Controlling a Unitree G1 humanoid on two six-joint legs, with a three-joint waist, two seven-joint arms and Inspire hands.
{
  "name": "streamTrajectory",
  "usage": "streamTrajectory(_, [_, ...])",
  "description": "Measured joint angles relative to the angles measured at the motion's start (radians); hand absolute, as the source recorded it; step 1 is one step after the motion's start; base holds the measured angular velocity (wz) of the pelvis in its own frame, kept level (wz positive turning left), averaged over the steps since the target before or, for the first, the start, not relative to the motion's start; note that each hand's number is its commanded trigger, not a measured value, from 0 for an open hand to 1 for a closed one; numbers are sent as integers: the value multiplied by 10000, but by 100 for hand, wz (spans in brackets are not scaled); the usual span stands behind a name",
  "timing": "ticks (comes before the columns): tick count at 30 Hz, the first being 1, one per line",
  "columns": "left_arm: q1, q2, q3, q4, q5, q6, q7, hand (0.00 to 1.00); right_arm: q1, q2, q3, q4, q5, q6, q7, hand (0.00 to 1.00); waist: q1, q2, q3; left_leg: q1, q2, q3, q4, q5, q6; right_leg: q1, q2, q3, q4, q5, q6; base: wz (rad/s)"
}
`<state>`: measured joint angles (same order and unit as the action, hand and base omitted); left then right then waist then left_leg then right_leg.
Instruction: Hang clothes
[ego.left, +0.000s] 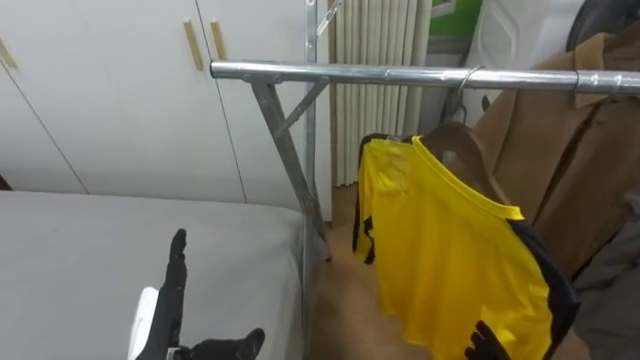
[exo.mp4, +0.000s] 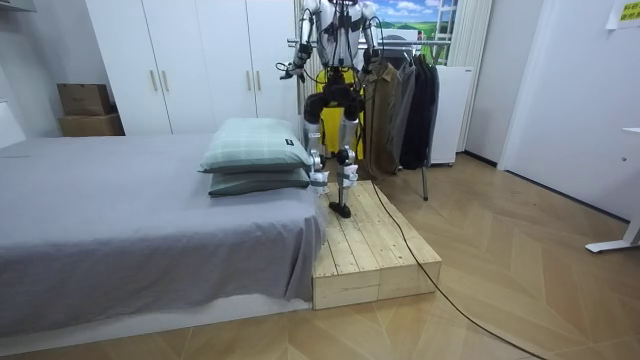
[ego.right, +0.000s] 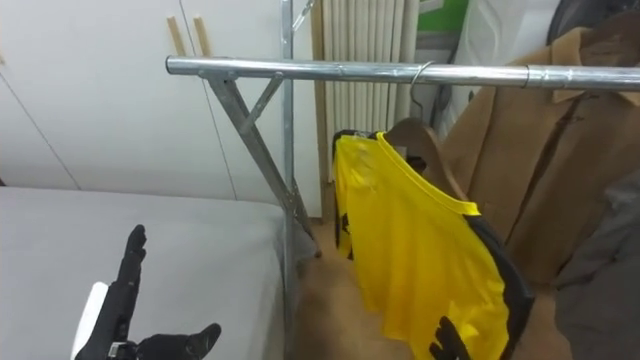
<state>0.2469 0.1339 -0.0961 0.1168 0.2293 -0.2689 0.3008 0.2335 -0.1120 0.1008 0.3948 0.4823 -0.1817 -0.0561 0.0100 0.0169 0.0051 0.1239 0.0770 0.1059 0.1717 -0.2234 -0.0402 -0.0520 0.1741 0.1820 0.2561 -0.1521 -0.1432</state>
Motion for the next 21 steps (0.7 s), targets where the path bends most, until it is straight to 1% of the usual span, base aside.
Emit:
streamTrajectory(3, [-12, -15, 150, 62, 14, -3, 9, 0, -98, 6, 5, 78, -102, -2, -149, 0, 172, -3, 2, -6, 18, -3, 48, 11, -19, 24, -4, -68, 27, -14, -39, 5])
streamTrajectory(6, [-43, -27, 166, 418, 11, -1, 9, 0, -406, 2, 61, 260, -118, -4, -463, 0, 331, -8, 16, -261, 2, -28, 434, 9, -21, -26, -53, -93, 76, -17, -82, 6])
streamTrajectory(8, [-47, -28, 165, 504, 12, -1, -33, 0, -605, -11, 156, 270, -159, -4, -568, 0, 347, -31, 46, -548, 0, -35, 696, 8, -25, -80, -110, -229, 99, -6, -109, 27])
streamTrajectory(11, [-12, -53, 153, 608, 4, -1, -83, 0, -948, -23, 323, 336, -202, -12, -734, 0, 388, -11, 70, -920, 60, 29, 879, 17, -53, -302, -197, -744, 190, -5, -132, 47])
streamTrajectory(12, [-21, -64, 136, 650, -2, 0, -95, 0, -1082, -10, 352, 430, -210, -24, -738, 0, 334, 20, 92, -1024, 167, 231, 877, 15, -109, -343, -296, -1328, 163, -22, -159, 84])
streamTrajectory(13, [-24, -95, 134, 713, -20, -1, -114, 0, -1246, 5, 361, 629, -214, -54, -736, 0, 239, 3, 104, -1143, 203, 653, 883, 63, -203, -371, -489, -2034, 149, -109, -273, 100])
streamTrajectory(14, [-46, -98, 108, 784, -22, -1, -134, 0, -1315, -4, 360, 734, -209, -57, -752, 0, 196, -4, 111, -1200, 229, 895, 883, 102, -265, -377, -579, -2256, 152, -151, -288, 116])
streamTrajectory(15, [-94, -81, 27, 906, -59, -3, -210, 0, -1428, -47, 371, 944, -174, -70, -801, 0, 185, 10, 118, -1362, 284, 1379, 920, 172, -334, -385, -708, -2705, 145, -204, -304, 123])
streamTrajectory(16, [-164, -81, -30, 1074, -93, -7, -249, 0, -1504, -70, 403, 1096, -185, -76, -895, 0, 183, -4, 132, -1570, 385, 1916, 1124, 190, -342, -413, -860, -3225, 149, -311, -315, 129])
streamTrajectory(17, [-206, -87, -48, 1172, -119, -6, -269, 0, -1530, -72, 423, 1136, -188, -77, -943, 0, 152, -7, 132, -1686, 457, 2133, 1261, 199, -337, -438, -935, -3518, 174, -362, -309, 141])
streamTrajectory(18, [-329, -107, -64, 1361, -226, -5, -301, 0, -1604, -87, 444, 1202, -184, -92, -955, 0, 114, -35, 124, -1916, 581, 2485, 1496, 303, -293, -490, -1106, -4078, 218, -463, -290, 149])
streamTrajectory(19, [-468, -116, -64, 1537, -244, -5, -301, 0, -1748, -107, 458, 1334, -181, -141, -940, 0, 29, -59, 131, -2035, 662, 2845, 1554, 448, -257, -451, -1262, -4590, 209, -551, -205, 144])
streamTrajectory(20, [-526, -113, -62, 1613, -259, -6, -301, 0, -1833, -107, 465, 1428, -183, -157, -939, 0, -25, -70, 138, -2033, 684, 3034, 1556, 488, -248, -408, -1331, -4810, 193, -597, -154, 134])
streamTrajectory(21, [-600, -114, -61, 1675, -319, -6, -302, 0, -1981, -107, 482, 1580, -187, -166, -935, 0, -42, -67, 133, -2014, 694, 3140, 1571, 549, -204, -305, -1442, -5199, 163, -667, -77, 121])
